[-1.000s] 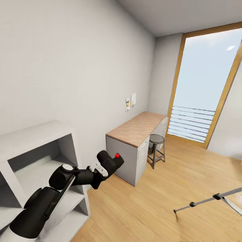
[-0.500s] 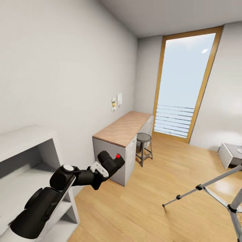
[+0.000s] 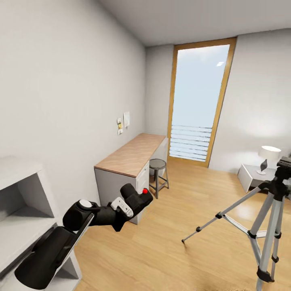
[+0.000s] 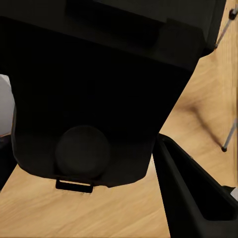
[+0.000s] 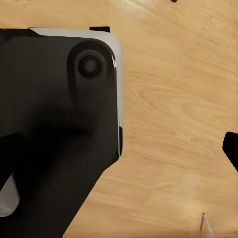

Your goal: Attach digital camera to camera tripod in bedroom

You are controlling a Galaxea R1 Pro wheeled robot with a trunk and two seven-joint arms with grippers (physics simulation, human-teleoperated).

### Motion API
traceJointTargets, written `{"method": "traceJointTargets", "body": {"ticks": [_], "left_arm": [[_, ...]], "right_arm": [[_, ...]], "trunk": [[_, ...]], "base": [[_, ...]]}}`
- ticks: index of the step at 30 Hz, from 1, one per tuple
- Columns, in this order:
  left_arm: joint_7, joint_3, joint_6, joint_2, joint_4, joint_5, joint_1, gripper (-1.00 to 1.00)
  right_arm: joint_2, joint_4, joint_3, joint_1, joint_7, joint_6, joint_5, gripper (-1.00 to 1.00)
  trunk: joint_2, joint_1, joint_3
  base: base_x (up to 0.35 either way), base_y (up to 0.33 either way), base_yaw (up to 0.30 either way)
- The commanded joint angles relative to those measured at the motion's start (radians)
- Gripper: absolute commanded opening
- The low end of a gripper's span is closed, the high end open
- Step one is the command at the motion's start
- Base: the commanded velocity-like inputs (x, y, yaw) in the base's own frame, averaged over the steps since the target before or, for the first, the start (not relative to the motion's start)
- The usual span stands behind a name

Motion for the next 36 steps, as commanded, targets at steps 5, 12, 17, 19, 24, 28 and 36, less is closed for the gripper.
{"method": "traceJointTargets", "body": {"ticks": [5, 12, 17, 19, 24, 28, 36], "left_arm": [[-0.009, -0.001, 0.002, 0.001, -0.001, -0.01, -0.001, -1.0], [-0.009, -0.001, 0.002, 0.001, -0.001, -0.01, 0.0, -1.0], [-0.009, -0.001, 0.002, 0.001, -0.001, -0.01, -0.001, -1.0], [-0.009, -0.001, 0.002, 0.001, -0.001, -0.01, 0.0, -1.0], [-0.009, -0.001, 0.002, 0.001, -0.001, -0.011, 0.0, -1.0], [-0.009, 0.0, 0.002, 0.001, -0.001, -0.01, 0.0, -1.0], [-0.009, -0.001, 0.002, 0.001, -0.001, -0.011, -0.001, -1.0]], "right_arm": [[0.001, 0.003, 0.009, -0.001, 0.003, -0.003, -0.01, 1.0], [0.001, 0.003, 0.009, -0.001, 0.004, -0.003, -0.01, 1.0], [0.001, 0.003, 0.009, -0.001, 0.004, -0.003, -0.01, 1.0], [0.001, 0.003, 0.009, -0.001, 0.004, -0.003, -0.01, 1.0], [0.001, 0.003, 0.009, -0.001, 0.004, -0.003, -0.01, 1.0], [0.001, 0.003, 0.009, -0.001, 0.004, -0.003, -0.01, 1.0], [0.001, 0.003, 0.009, -0.001, 0.004, -0.003, -0.01, 1.0]], "trunk": [[-0.001, 0.0, 0.0], [-0.001, 0.0, 0.0], [-0.001, 0.0, 0.0], [-0.001, 0.0, 0.0], [-0.001, 0.0, 0.0], [-0.001, 0.0, 0.0], [-0.001, 0.0, 0.0]], "base": [[0.0, 0.0, -0.279], [0.0, 0.0, -0.279], [0.04, 0.003, -0.279], [0.126, 0.054, -0.279], [0.16, 0.085, -0.279], [0.149, 0.079, -0.279], [0.04, 0.018, -0.279]]}}
